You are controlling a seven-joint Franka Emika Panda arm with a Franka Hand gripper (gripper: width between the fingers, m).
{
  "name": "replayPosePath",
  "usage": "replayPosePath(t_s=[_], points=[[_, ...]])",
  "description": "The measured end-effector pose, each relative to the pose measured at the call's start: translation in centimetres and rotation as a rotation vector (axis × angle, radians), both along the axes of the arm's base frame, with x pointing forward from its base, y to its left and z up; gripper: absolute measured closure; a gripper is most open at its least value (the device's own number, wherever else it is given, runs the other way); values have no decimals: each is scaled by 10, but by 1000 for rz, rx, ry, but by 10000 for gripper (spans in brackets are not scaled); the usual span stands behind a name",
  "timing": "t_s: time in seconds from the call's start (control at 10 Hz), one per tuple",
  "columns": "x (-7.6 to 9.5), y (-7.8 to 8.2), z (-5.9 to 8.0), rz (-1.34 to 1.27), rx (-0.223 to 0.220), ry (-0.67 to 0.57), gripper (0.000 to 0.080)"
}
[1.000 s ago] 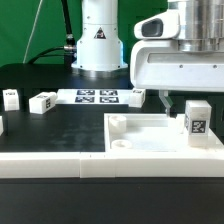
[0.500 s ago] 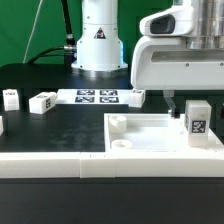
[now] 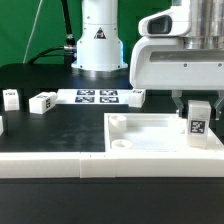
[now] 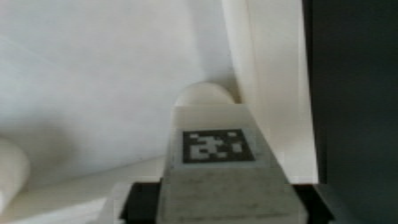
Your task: Assemble one leg
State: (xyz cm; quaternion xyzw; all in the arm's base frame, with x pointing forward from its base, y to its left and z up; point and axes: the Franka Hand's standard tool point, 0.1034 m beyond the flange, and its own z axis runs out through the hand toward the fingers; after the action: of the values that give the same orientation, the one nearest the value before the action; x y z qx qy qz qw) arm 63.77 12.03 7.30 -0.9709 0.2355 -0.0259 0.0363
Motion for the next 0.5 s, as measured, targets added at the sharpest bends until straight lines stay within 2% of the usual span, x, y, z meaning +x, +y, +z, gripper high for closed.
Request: replayPosePath(t_s=[0.5], points=[[-2,1,-1,-646,42,20,509]])
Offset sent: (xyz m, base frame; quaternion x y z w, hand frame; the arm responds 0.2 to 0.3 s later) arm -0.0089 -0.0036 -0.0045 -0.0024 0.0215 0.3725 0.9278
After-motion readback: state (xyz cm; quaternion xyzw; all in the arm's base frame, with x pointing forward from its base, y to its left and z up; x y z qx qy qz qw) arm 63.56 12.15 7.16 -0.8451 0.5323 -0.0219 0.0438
